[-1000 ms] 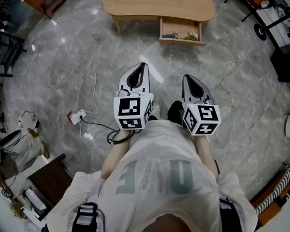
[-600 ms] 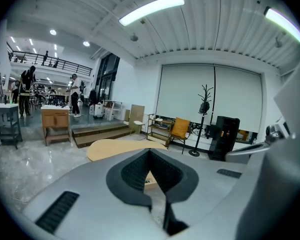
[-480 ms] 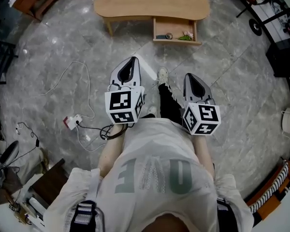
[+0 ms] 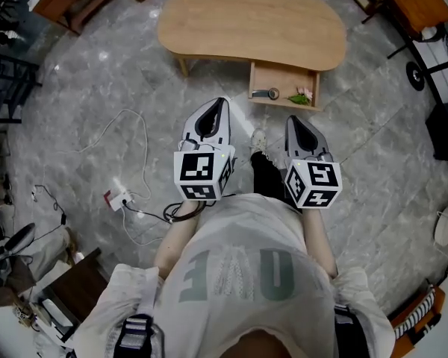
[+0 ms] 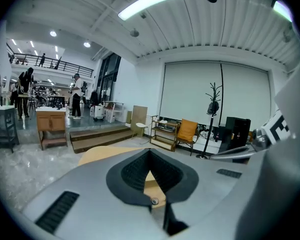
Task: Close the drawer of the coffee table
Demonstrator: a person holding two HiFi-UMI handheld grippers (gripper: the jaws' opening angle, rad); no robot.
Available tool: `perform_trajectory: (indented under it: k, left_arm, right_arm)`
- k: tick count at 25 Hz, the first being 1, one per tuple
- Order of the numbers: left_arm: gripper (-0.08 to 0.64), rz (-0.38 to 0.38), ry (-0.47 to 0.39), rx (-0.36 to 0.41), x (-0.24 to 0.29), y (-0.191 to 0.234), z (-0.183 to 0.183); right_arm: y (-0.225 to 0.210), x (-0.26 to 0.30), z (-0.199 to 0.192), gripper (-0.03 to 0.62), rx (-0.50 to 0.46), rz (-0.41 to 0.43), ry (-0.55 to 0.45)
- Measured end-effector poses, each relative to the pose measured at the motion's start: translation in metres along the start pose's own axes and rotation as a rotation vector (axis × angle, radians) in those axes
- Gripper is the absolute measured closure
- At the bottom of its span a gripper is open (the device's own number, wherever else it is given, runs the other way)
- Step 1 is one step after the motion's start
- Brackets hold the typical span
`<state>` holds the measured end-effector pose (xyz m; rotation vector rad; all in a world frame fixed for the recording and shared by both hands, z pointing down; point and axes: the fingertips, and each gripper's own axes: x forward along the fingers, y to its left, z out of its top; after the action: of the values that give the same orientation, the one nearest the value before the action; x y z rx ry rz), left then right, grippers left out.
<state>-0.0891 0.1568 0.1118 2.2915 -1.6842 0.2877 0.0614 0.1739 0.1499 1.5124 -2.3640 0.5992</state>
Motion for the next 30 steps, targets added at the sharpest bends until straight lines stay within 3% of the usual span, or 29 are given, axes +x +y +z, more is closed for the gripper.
perform_trajectory:
  k: [5, 13, 25, 30]
  left_arm:
    - [0.551, 0.006, -0.012, -0.032, 0.075, 0.004, 0.037]
    - [0.551, 0.036, -0.027, -0.034, 0.137, 0.022, 0.074]
    - [0.551, 0.024, -0.007, -0.011, 0.188, 0.038, 0.094]
    - [0.551, -0.01, 0.051, 0.011, 0.216, 0.054, 0.065]
  right_arm:
    - [-0.029, 0.062, 0.041, 0.587, -0.07, 0.077, 0.028]
    - [-0.042, 0.125, 0.092, 0.587, -0.102, 0.127, 0.005]
    - [-0.052, 0.165, 0.132, 0.587, -0.102, 0.092, -0.035]
    - [-0.056, 0.185, 0.124, 0.586, -0.118, 0.128, -0.019]
